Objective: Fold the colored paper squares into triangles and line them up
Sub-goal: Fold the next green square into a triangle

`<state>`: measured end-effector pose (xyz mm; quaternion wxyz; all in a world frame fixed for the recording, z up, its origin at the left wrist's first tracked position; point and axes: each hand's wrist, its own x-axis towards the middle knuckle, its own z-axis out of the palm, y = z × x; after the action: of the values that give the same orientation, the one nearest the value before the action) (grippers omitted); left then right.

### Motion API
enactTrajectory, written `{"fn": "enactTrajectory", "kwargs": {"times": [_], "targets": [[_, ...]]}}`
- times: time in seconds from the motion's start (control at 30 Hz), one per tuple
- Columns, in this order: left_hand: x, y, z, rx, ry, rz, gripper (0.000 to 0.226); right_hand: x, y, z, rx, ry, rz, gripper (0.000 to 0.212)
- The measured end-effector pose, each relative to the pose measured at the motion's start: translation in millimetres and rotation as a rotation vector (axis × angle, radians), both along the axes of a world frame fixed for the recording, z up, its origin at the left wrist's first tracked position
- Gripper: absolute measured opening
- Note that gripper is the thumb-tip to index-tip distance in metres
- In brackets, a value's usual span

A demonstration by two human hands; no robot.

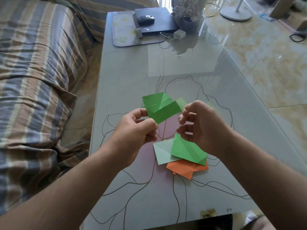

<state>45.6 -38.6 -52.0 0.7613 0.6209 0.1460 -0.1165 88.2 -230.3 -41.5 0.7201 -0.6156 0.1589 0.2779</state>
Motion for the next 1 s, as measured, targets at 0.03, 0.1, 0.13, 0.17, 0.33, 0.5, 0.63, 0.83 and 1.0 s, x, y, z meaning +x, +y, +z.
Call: {"fn": "enactTrajectory", "kwargs": {"times": [0.03,0.1,0.13,0.17,0.33,0.5,0.63,0.83,1.0], "targets": [[-0.4,-0.3,-0.4,0.003,-0.001,-0.006,0.028,-2.0,1.4,-0.1,-0.011,0.000,0.063,0.016],[-1.5,-1.6,-0.9,0.016,-0.007,-0.025,0.028,-7.9,6.0,-1.6,-0.072,-0.062,0.185,0.013],[-2.1,-2.2,-1.0,0.027,-0.011,-0.038,0.027,-10.8,8.6,-2.3,-0.104,-0.102,0.217,0.012],[-2.4,-2.5,-1.4,0.039,-0.014,-0.049,0.027,-12.1,9.9,-2.9,-0.122,-0.130,0.223,0.011],[-0.9,1.7,-1.5,0.067,-0.017,-0.059,0.028,-3.7,0.3,4.8,-0.127,-0.191,0.159,0.022],[1.1,2.7,0.6,0.071,-0.004,-0.041,0.023,-3.7,-1.5,7.1,-0.072,-0.151,0.200,0.043],[3.8,4.2,2.1,-0.027,0.018,0.062,0.018,-7.8,2.4,2.7,-0.093,-0.144,0.316,0.036],[7.2,5.4,1.7,-0.062,0.007,0.138,0.016,-12.3,-3.8,0.1,-0.355,-0.182,0.796,0.010],[4.7,8.6,1.3,0.085,-0.029,0.041,0.027,1.5,-7.7,-4.0,-0.450,-0.269,0.351,0.020]]}}
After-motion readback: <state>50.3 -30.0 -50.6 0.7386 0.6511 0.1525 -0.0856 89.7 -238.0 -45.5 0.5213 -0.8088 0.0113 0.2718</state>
